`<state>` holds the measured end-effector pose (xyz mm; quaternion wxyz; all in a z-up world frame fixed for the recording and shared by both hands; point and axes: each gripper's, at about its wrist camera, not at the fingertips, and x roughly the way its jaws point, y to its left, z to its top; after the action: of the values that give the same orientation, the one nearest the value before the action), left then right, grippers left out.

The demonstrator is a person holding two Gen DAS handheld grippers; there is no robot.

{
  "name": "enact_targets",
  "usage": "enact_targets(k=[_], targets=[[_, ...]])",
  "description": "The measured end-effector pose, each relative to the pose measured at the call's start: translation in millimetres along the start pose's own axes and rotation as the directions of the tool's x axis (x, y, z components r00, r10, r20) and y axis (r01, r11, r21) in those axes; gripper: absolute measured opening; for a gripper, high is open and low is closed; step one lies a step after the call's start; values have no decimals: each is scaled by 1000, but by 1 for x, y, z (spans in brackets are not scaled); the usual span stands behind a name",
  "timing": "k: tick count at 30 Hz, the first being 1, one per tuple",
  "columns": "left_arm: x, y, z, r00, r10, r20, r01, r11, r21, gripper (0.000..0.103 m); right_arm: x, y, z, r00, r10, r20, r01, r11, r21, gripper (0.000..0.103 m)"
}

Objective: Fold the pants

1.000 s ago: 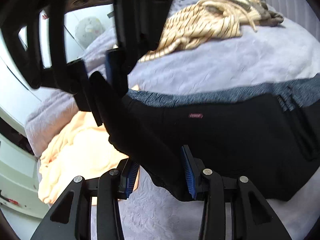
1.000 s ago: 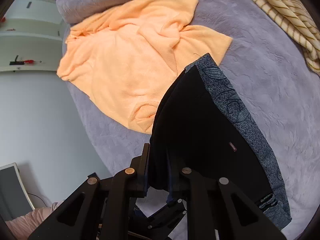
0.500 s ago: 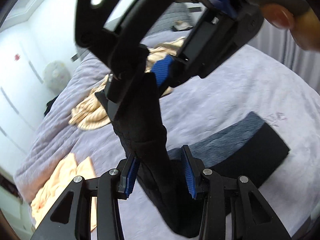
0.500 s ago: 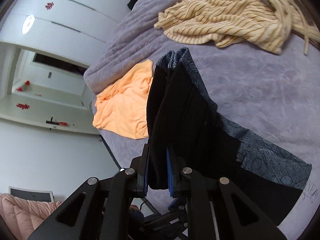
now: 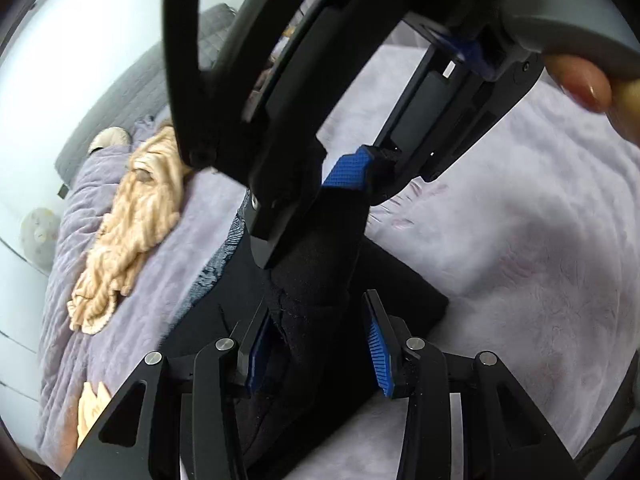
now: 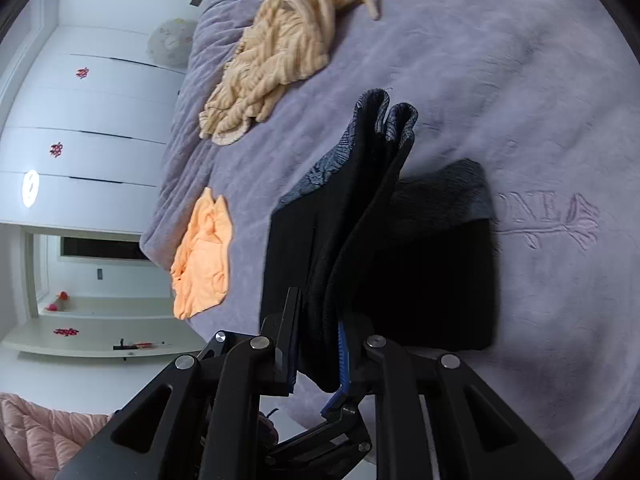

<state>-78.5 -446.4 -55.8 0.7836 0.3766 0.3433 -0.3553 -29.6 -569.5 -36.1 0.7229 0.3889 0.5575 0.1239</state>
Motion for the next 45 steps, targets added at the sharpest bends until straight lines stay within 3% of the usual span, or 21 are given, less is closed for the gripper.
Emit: enact_targets(k=[3,7,8,10,15,19,22,24,27,29,32,34,37,40,41,43,45], targets=[[20,-19,-3,999,-7,-46,8,1000,22,43,19,-39,-3,1000,-24,-13,25,998,66,18],[24,-34,-11,998,-18,-64,21,998,58,45,32,-83,-13,1000,22,-9,-21,987,162,19],[23,-34,-12,997,-32,-69,36,998,61,48,37,-93,-17,1000,26,-18,-22,983,185,21],[15,-32,-15,996,-49,-80,54,997,61,67,41,-103,-23,1000,19,-23,-14,975,223,31],[-18,-1,-30,995,-85,-59,85,996,-8,67,22,-101,-34,999,-49,1,48,969,243,36],[-19,46,-44,994,-31,-109,15,990,-141,67,-2,-85,-49,987,-153,50,141,969,201,36],[-2,87,-56,981,-29,-191,-27,958,-284,67,-19,-70,-57,979,-167,117,146,975,168,36],[21,112,-68,963,-58,-263,-42,931,-362,67,-22,-56,-54,976,-157,151,136,980,144,36],[43,120,-89,941,-102,-321,-52,898,-437,85,-6,-42,-45,978,-143,155,123,984,127,36],[49,117,-98,938,-123,-324,-40,890,-454,85,14,-38,-42,982,-140,129,123,984,131,36],[43,114,-98,934,-145,-326,-20,890,-456,85,53,-44,-49,969,-245,35,237,961,145,36],[33,123,-94,943,-140,-302,-18,885,-465,85,60,-51,-59,961,-275,34,266,951,155,36],[25,149,-94,956,-120,-268,-48,837,-545,85,55,-62,-67,968,-246,49,231,951,206,36],[45,179,-102,936,-149,-318,-94,766,-636,85,66,-71,-73,961,-277,-13,272,935,229,39],[54,184,-106,928,-172,-331,-92,754,-650,85,69,-73,-77,957,-289,-23,286,927,242,50],[66,183,-114,915,-212,-343,-78,740,-667,89,70,-74,-84,963,-271,2,262,930,258,51],[67,177,-118,915,-188,-357,-103,746,-657,94,70,-71,-87,962,-271,18,258,933,251,54]])
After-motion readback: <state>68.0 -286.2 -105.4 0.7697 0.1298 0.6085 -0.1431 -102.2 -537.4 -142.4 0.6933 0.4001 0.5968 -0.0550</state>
